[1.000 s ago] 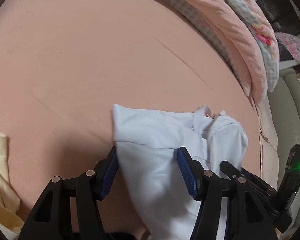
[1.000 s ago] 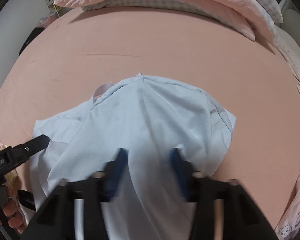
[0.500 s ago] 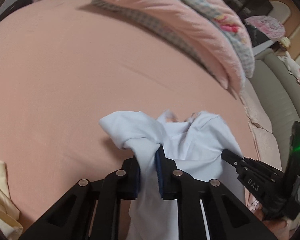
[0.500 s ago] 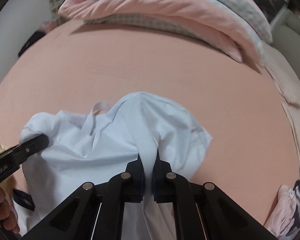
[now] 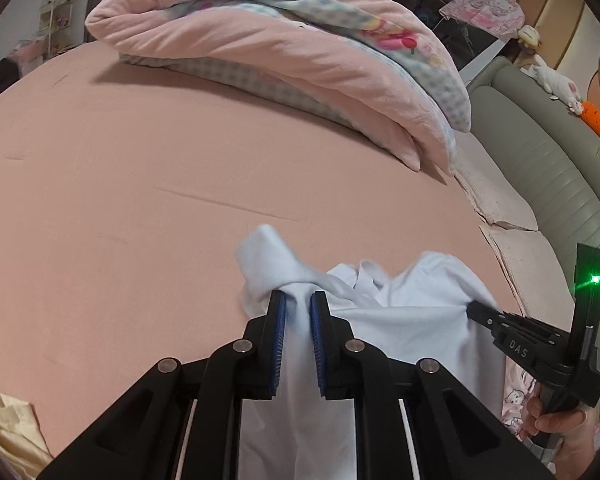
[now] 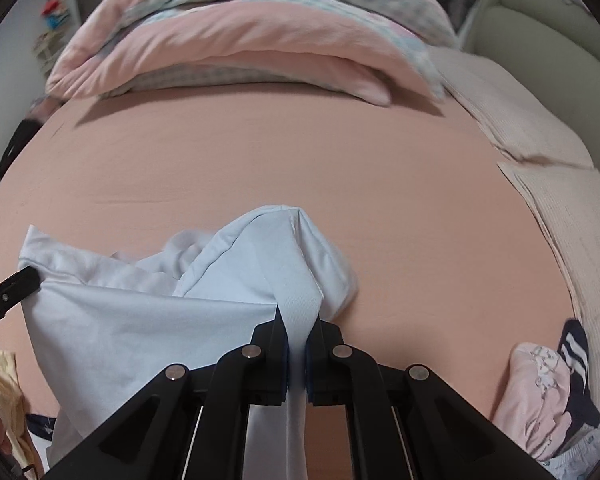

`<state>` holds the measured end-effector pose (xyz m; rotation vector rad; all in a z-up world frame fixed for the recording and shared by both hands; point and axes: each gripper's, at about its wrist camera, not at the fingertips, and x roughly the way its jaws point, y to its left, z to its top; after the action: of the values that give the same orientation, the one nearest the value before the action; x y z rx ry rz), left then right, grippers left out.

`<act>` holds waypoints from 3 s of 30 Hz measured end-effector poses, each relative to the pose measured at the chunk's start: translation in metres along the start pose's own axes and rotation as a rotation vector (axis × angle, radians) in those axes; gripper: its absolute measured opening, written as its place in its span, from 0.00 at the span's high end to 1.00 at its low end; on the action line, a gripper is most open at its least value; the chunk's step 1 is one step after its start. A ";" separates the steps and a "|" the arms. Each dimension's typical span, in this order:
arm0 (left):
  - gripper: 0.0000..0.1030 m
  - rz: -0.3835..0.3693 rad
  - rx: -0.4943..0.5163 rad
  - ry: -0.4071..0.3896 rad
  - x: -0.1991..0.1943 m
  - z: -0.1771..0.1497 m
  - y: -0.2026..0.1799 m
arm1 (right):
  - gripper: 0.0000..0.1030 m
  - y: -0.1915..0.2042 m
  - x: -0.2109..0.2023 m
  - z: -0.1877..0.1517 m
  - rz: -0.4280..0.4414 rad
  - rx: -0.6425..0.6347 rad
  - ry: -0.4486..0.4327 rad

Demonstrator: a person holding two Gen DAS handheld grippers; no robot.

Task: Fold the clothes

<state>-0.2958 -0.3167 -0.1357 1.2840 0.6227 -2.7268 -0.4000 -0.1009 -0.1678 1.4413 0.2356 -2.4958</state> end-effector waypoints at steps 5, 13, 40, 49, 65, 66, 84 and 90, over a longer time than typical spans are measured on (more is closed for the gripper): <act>0.89 0.015 0.001 0.006 0.009 0.005 0.001 | 0.97 -0.024 0.009 0.002 -0.032 0.059 0.016; 0.89 0.023 -0.042 0.053 0.026 0.008 0.014 | 0.97 -0.059 0.023 -0.002 -0.061 0.168 0.057; 0.33 -0.044 -0.123 0.268 0.098 -0.018 0.020 | 0.39 -0.130 0.064 -0.016 0.174 0.449 0.151; 0.58 -0.088 -0.147 0.266 0.108 -0.014 0.019 | 0.39 -0.114 0.081 -0.010 0.230 0.405 0.167; 0.94 -0.005 -0.092 0.171 0.096 -0.004 0.019 | 0.82 -0.067 0.095 0.010 0.216 0.236 0.188; 0.94 0.000 -0.091 0.166 0.092 -0.003 0.022 | 0.83 -0.065 0.095 0.009 0.210 0.231 0.192; 0.95 0.100 -0.073 0.014 0.029 0.016 0.051 | 0.95 -0.014 0.042 0.040 0.149 0.044 0.013; 0.95 0.073 -0.119 -0.061 0.004 0.035 0.060 | 0.95 -0.015 0.015 0.045 0.149 0.052 -0.069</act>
<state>-0.3107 -0.3850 -0.1387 1.1687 0.7055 -2.6159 -0.4491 -0.1006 -0.1581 1.3362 0.0483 -2.4418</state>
